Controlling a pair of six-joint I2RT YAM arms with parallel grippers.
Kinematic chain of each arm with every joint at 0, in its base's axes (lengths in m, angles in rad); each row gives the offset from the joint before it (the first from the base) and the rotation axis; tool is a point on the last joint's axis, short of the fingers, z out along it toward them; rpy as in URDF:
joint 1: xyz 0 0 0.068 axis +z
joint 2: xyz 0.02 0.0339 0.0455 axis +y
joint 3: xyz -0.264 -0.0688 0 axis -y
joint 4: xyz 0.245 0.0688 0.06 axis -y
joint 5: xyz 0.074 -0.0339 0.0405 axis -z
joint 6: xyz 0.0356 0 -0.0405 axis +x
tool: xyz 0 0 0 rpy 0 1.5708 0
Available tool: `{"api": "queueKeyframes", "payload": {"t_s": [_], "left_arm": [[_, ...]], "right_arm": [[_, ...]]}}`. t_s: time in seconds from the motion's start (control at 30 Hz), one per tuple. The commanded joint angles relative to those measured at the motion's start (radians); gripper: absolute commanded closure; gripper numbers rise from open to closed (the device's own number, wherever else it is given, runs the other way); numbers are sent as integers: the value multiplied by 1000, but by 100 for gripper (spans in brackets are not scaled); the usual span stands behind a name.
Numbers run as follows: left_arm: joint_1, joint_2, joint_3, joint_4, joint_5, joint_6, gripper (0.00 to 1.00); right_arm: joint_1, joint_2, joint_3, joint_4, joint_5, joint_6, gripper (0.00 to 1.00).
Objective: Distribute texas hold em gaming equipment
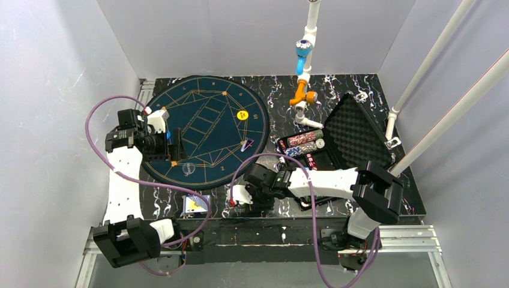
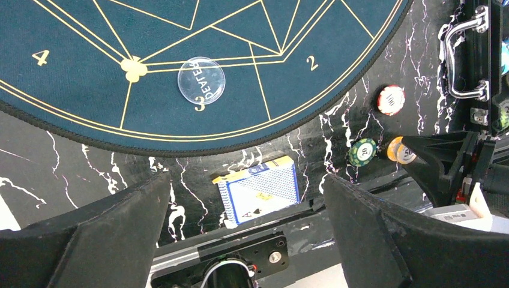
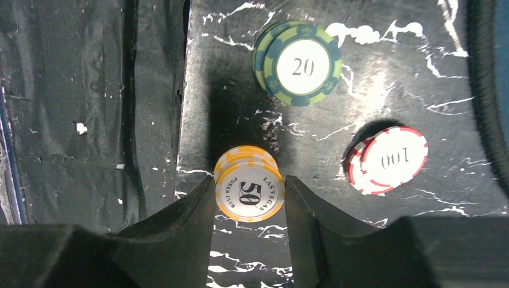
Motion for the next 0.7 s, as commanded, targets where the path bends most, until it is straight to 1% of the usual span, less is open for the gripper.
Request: {"api": "queueKeyframes", "payload": {"t_s": [0.0,0.1,0.3,0.53,0.63,0.67], "left_arm": [[28,6,8,-14,49,-18,2],[65,15,24,-21,90,-33,2],[173,34,62,-34,171,-57,2],[337,55,74,-44,271,-75,2],[426,67,83,-49,334,-98,2],[472,76,87,-53,374,-104,2]], "right_arm": [[5,-26,76,0,-9,11,78],[3,-3,114,6,4,7,78],[-3,86,260,23,40,14,79],[-43,221,445,41,62,44,79],[-46,261,480,111,74,73,79],[-46,276,493,136,78,87,79]]}}
